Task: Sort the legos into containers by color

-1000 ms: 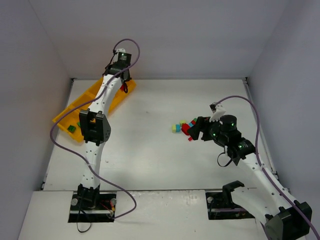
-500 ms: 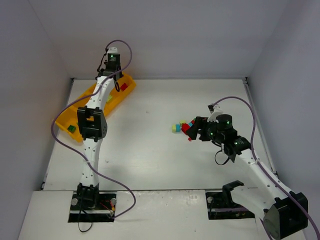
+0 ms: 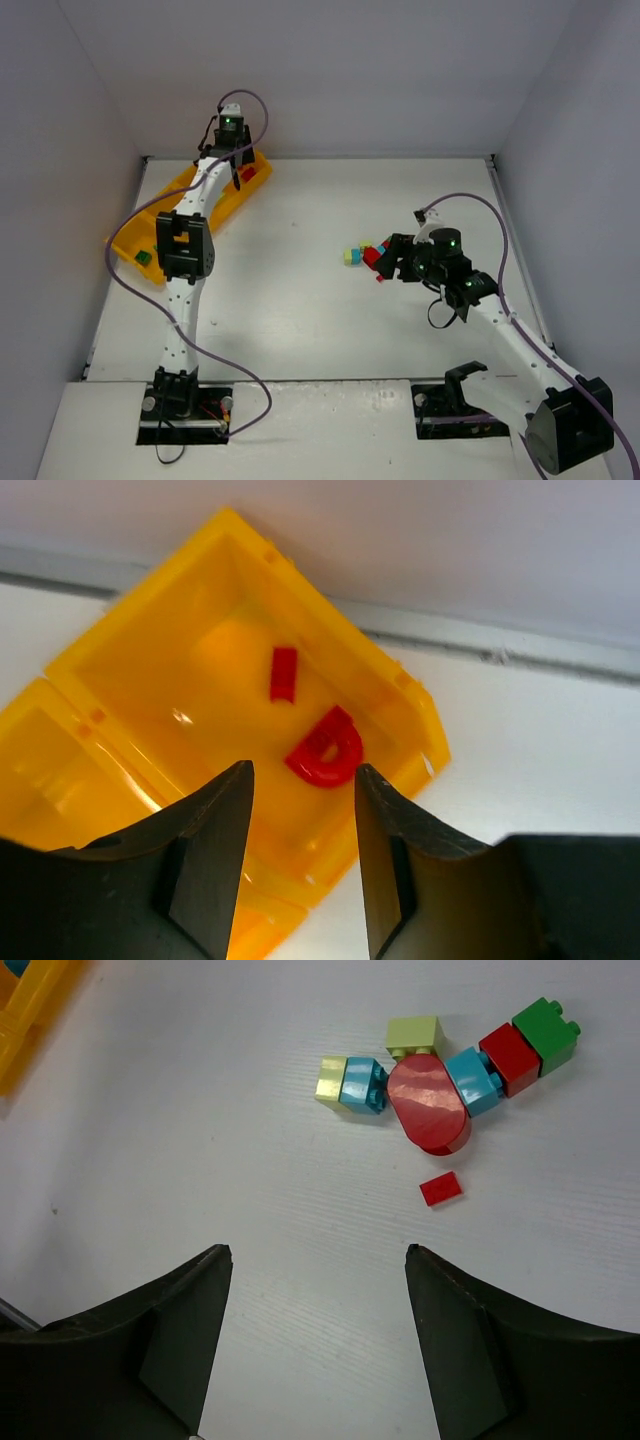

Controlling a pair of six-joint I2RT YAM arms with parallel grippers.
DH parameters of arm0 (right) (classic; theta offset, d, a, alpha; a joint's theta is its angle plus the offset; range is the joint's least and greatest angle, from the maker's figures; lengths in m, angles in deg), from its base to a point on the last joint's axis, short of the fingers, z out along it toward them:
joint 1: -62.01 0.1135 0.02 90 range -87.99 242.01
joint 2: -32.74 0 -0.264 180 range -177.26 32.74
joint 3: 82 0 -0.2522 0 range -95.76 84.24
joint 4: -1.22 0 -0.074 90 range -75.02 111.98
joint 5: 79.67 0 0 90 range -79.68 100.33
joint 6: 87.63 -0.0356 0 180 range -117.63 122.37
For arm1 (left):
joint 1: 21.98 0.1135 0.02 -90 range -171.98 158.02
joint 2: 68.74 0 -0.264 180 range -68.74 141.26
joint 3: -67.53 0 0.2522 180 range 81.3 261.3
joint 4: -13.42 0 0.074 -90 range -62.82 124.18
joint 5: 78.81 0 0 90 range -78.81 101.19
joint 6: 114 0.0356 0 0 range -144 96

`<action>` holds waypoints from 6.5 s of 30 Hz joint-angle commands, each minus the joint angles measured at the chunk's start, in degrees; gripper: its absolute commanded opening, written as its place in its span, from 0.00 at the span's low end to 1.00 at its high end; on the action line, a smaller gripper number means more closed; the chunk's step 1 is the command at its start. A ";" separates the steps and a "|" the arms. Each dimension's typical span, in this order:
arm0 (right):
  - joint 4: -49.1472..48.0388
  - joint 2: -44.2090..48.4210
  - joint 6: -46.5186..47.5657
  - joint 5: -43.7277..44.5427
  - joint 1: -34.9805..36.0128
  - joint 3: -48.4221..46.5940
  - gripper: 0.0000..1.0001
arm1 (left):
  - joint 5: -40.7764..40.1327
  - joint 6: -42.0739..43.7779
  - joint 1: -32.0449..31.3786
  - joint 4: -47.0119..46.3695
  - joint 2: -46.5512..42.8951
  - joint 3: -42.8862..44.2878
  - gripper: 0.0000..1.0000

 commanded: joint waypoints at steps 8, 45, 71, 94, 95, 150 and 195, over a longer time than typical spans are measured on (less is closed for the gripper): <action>-4.11 -6.02 3.14 6.96 -0.30 -4.09 0.43 | 21.97 -8.21 -9.85 -6.09 -26.99 -29.52 0.40; 2.39 -8.83 -9.51 7.50 -22.81 -0.58 0.50 | 13.83 5.20 -44.31 4.53 -19.56 -28.45 0.50; 2.47 -10.51 -8.11 6.44 -22.72 -1.28 0.50 | 11.09 5.13 -46.86 10.87 -5.66 -16.91 0.36; 2.30 -7.52 -5.56 8.72 -21.75 -1.11 0.50 | 1.62 9.42 -26.24 18.42 -23.15 -15.71 0.00; 2.30 -7.34 -5.30 8.72 -21.58 -1.11 0.50 | 0.20 10.56 -24.64 19.04 -22.36 -14.12 0.00; 2.56 -3.74 0.24 1.87 -20.43 -0.67 0.50 | 14.84 -2.34 -5.72 -6.80 -18.12 -15.40 0.43; 1.60 -7.61 -0.11 7.50 -10.50 -3.48 0.48 | 20.50 -0.85 -32.71 7.88 -4.44 -6.46 0.53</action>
